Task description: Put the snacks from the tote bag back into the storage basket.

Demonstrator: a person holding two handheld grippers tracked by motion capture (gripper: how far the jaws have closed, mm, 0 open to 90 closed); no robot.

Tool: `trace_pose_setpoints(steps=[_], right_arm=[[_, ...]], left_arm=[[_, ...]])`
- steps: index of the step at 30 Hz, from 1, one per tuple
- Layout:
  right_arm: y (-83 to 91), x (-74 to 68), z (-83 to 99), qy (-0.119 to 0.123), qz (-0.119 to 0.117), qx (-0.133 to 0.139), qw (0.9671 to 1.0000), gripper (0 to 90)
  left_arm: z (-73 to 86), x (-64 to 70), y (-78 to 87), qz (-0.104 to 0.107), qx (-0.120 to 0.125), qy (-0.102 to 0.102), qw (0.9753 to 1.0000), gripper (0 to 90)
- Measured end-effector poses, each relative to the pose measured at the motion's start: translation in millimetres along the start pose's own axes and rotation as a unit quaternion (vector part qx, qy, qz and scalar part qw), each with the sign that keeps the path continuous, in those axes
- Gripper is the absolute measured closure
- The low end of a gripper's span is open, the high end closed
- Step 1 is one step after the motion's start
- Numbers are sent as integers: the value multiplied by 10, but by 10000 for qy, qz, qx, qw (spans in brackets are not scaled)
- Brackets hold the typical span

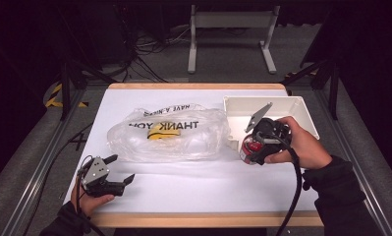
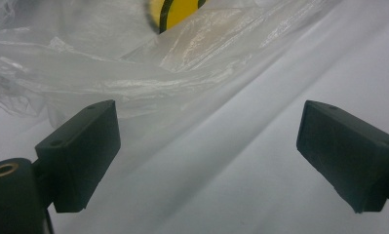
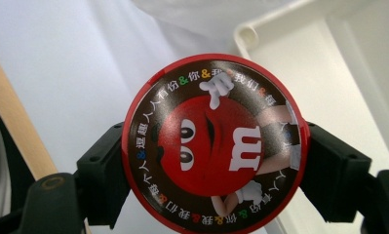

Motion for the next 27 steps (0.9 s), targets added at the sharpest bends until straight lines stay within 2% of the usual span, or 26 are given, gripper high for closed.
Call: trace_pose_setpoints(steps=[9, 21, 27], right_arm=[[-20, 358, 177, -595, 205, -124, 9979, 226], [-212, 654, 218, -1037, 313, -277, 9937, 226], [-273, 737, 190, -1076, 389, -376, 9927, 226]], left_arm=[[-1, 8, -3, 10, -5, -6, 10000, 99], [-2, 4, -2, 1, 3, -7, 10000, 98], [-1, 10, -5, 7, -11, -18, 10000, 98]])
Point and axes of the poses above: each handheld gripper's, and its own axes: y roughly backward along the jaws, z roughly out of its underside, x roughly to its right, the point moved 9 cm from there along -y, roughly forward along the jaws, and after that the axes turned 12 degrees about -y, right-handed, at the moved point
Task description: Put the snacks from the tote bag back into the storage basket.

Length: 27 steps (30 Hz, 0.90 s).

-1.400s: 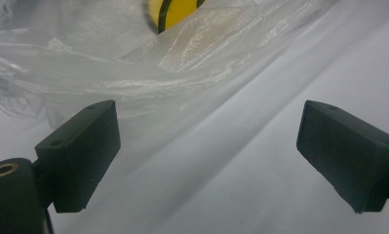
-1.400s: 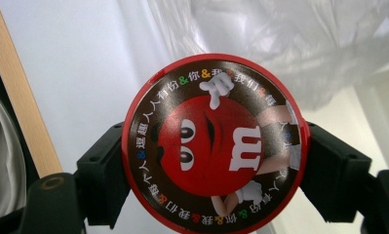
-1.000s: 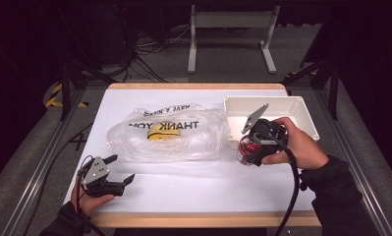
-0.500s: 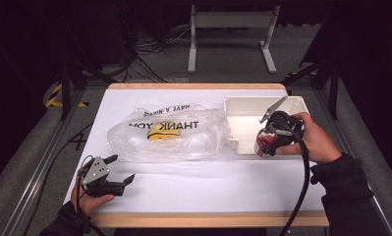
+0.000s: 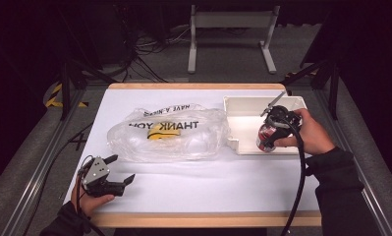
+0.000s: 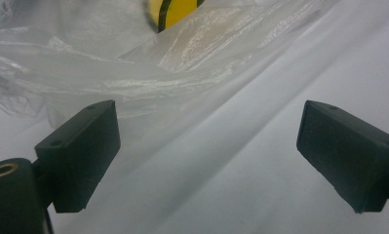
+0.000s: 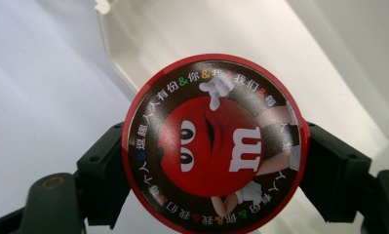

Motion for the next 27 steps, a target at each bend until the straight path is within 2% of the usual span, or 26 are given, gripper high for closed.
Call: trace_pose_setpoints(steps=[9, 10, 13, 16, 18, 21, 27], right_arm=[[-53, 86, -110, -164, 33, 72, 9998, 226], [-67, 107, -143, -176, 90, 78, 9998, 226], [-93, 112, -168, -188, 81, 31, 9998, 226], [-126, 136, -213, -203, 168, 18, 9997, 226], [-167, 158, -257, -315, 181, 47, 9993, 226], [-204, 173, -275, -319, 202, 10, 9993, 226], [-284, 204, -316, -383, 182, 2, 9991, 226]], left_arm=[[0, 0, -1, 3, -2, 2, 10000, 95], [0, 0, 0, 4, 1, 1, 10000, 96], [1, 2, -1, 19, -6, 2, 10000, 95], [-1, 4, -2, 12, -5, -5, 10000, 95], [-1, 3, -2, 20, -2, -10, 10000, 95], [-1, 6, -3, 19, -8, -30, 10000, 96], [-1, 7, -4, 21, -15, -37, 10000, 95]])
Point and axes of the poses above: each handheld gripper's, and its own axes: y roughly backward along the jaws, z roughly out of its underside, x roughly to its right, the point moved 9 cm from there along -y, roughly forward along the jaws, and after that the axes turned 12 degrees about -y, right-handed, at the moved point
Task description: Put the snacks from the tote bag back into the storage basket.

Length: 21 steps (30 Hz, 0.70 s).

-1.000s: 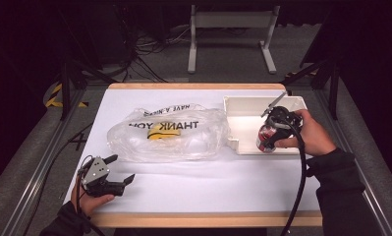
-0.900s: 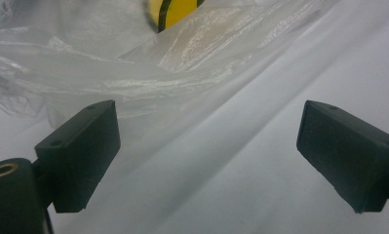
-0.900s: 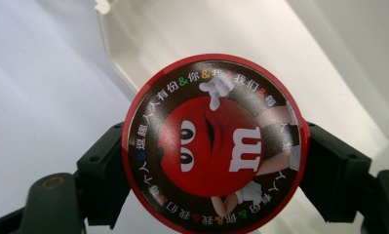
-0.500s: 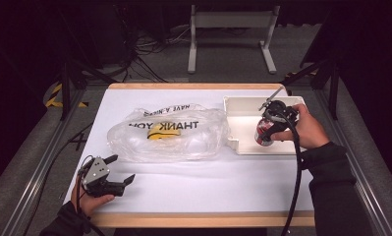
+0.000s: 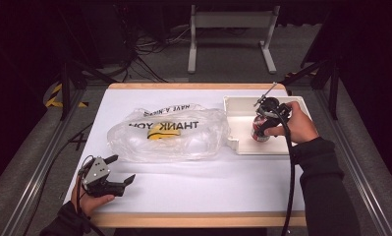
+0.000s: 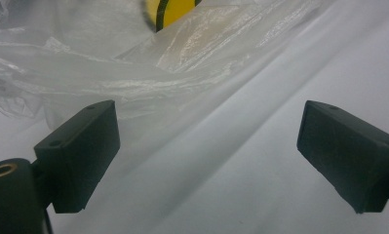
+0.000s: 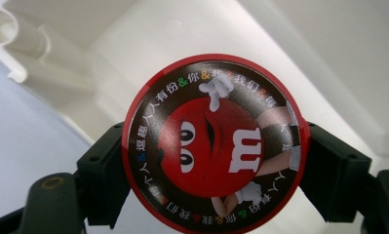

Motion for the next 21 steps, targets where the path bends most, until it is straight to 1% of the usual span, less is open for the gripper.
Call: trace_pose_setpoints(steps=[5, 8, 16, 21], right_arm=[[-56, 28, -25, -98, 20, 13, 9999, 225], [-95, 35, -35, -103, 24, 19, 9999, 225], [-269, 24, -18, -114, 20, -146, 9998, 225], [-323, 29, -14, -154, 6, -150, 9998, 225]], left_arm=[[0, 1, 1, 6, 3, 0, 10000, 96], [1, 1, 3, 5, 3, 8, 10000, 96], [1, 2, 3, 8, 4, 1, 10000, 96], [1, 3, 3, 12, 5, 0, 10000, 96]])
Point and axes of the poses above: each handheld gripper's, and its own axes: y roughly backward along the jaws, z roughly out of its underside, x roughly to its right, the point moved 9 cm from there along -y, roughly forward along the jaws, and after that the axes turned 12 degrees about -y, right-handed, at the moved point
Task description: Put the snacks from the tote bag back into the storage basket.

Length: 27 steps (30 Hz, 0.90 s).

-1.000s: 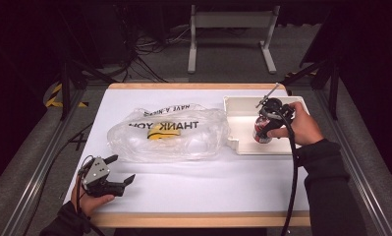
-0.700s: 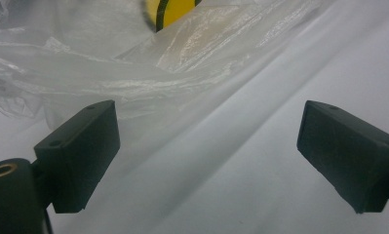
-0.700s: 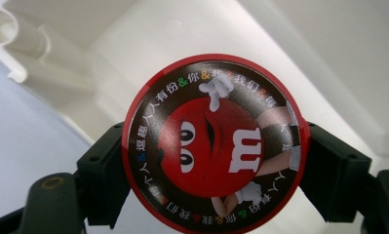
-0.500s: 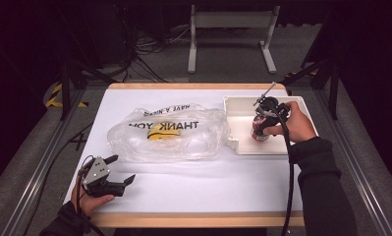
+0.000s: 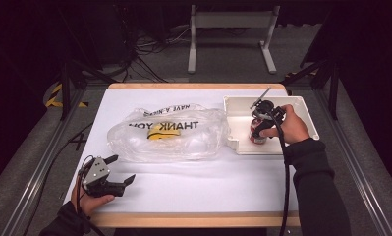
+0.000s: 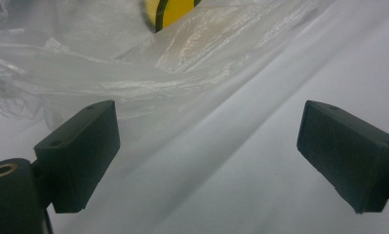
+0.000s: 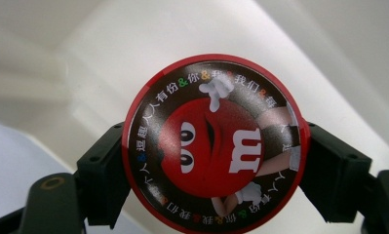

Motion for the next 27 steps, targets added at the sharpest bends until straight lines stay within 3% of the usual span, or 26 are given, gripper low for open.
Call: trace_pose_setpoints(steps=[16, 19, 22, 27], right_arm=[[-123, -38, -14, -82, -78, 86, 9999, 222], [-159, -24, 16, -86, 7, 12, 10000, 197], [-271, -20, 78, -52, 53, -246, 9997, 182], [-267, -22, 76, -66, 2, -138, 9999, 187]], left_arm=[[3, 2, -5, -17, -45, -14, 10000, 89], [3, 2, -11, -58, -74, -41, 9999, 85], [3, 2, -12, -78, -76, -50, 9999, 83], [5, 2, -15, -66, -87, -36, 9999, 83]])
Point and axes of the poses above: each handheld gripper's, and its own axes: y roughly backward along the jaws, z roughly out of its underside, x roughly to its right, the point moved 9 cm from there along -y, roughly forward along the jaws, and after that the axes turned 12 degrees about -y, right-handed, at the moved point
